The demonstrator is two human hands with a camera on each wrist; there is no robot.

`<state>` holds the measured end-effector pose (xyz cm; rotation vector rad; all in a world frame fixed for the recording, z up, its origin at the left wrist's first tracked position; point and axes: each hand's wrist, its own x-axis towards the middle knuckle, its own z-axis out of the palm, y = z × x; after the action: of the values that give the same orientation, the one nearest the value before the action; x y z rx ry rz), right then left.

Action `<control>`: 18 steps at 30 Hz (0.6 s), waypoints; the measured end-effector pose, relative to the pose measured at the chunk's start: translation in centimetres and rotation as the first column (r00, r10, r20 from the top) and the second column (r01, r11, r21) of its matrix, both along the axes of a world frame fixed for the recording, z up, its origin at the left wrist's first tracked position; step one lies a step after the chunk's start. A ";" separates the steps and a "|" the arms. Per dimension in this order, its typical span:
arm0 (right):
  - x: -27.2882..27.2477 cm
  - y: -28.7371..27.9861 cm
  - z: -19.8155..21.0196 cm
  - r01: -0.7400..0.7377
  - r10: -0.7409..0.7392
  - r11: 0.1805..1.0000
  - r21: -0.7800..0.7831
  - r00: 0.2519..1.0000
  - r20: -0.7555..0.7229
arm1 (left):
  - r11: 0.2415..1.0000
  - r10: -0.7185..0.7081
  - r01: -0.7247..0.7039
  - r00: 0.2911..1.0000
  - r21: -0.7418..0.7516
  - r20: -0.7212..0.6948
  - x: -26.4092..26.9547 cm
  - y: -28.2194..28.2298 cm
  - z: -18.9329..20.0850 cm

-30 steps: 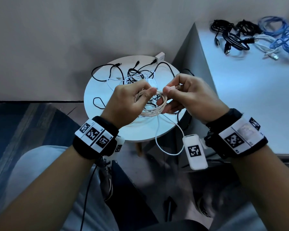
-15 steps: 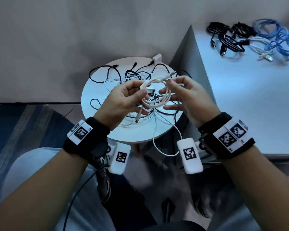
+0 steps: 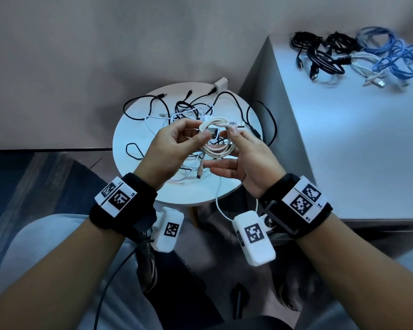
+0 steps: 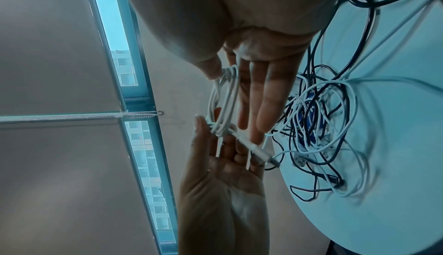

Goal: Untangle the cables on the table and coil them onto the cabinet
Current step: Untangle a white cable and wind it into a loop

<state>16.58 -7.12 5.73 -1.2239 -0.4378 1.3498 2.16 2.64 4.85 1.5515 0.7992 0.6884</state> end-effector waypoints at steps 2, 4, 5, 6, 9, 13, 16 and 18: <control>0.0 0.1 0.0 0.001 -0.001 1.000 0.002 1.000 0.018 | 1.000 0.007 -0.007 0.999 0.006 -0.032 0.0 0.0 0.1; 0.2 0.2 0.3 0.004 -0.005 1.000 0.015 0.999 0.054 | 0.999 0.028 -0.029 0.998 -0.019 -0.050 0.0 0.0 0.0; 0.2 0.3 0.5 0.007 -0.009 1.000 0.024 0.997 0.077 | 0.998 0.038 -0.040 0.998 -0.053 -0.048 0.1 0.0 -0.1; 0.4 0.4 0.7 0.011 -0.015 0.999 0.032 0.995 0.101 | 0.994 0.047 -0.051 0.998 -0.093 -0.045 0.1 -0.1 -0.2; 1.2 0.5 1.9 0.053 -0.062 0.997 0.059 0.984 0.165 | 0.986 0.009 -0.020 0.998 -0.166 -0.064 0.1 -0.4 -1.1; 4.7 -0.1 4.5 0.148 -0.182 0.980 0.131 0.931 0.317 | 0.985 -0.173 0.168 0.947 -0.041 -0.272 0.2 -2.0 -3.2; 8.3 -1.0 6.0 0.228 -0.272 0.961 0.156 0.881 0.388 | 0.899 -0.346 0.429 0.817 0.086 -0.462 0.4 -4.8 -5.0; 10.8 -1.5 6.3 0.285 -0.317 0.948 0.139 0.839 0.443 | 0.784 -0.457 0.613 0.682 0.104 -0.571 0.6 -6.8 -6.2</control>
<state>27.42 -8.65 12.07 -1.4904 -0.5890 0.7602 2.74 -4.20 -1.31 2.1671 0.5725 -0.0893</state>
